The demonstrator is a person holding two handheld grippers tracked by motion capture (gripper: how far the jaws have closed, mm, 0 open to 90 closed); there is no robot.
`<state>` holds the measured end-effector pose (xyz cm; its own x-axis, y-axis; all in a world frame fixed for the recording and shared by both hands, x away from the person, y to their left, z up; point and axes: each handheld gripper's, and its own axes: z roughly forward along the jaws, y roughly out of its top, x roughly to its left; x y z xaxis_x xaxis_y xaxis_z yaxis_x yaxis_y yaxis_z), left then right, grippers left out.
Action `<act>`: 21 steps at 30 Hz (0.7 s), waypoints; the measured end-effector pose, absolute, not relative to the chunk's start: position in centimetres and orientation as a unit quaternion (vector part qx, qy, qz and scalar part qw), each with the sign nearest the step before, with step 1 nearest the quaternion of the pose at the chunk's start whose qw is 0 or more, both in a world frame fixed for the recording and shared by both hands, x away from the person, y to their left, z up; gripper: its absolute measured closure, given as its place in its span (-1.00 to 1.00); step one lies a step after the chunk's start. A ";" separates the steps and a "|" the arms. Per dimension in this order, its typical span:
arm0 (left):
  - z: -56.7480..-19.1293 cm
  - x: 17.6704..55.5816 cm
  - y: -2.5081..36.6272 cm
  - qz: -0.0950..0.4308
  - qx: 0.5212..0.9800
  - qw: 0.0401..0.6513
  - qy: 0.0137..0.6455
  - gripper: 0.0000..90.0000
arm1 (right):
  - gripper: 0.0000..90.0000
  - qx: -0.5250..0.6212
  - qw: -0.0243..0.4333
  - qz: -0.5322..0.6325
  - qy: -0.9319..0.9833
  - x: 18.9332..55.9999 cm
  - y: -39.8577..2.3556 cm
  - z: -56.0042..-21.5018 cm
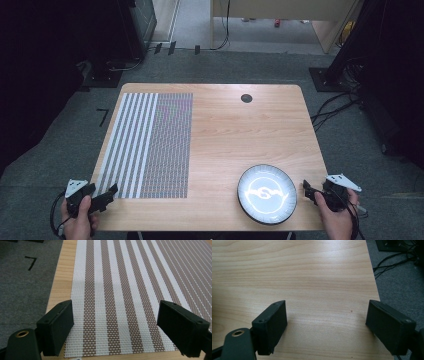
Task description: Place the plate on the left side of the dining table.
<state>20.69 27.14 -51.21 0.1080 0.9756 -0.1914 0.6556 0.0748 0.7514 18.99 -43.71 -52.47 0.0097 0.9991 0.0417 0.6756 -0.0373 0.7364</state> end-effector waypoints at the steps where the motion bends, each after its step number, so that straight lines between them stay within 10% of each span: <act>1: -51.2 20.7 27.2 0.216 0.645 0.371 0.632 -0.69 | -0.63 0.656 0.271 0.299 0.637 19.0 -43.7 -52.5; 21: -50.3 20.3 26.2 0.217 0.644 0.390 0.621 -0.69 | -0.50 0.663 0.277 0.326 0.615 17.5 -43.4 -51.0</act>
<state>20.25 26.24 -50.33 0.1342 0.9696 -0.2045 0.6313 0.0754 0.7719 17.48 -43.43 -51.00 0.0316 0.9953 0.0915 0.6348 -0.0907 0.7673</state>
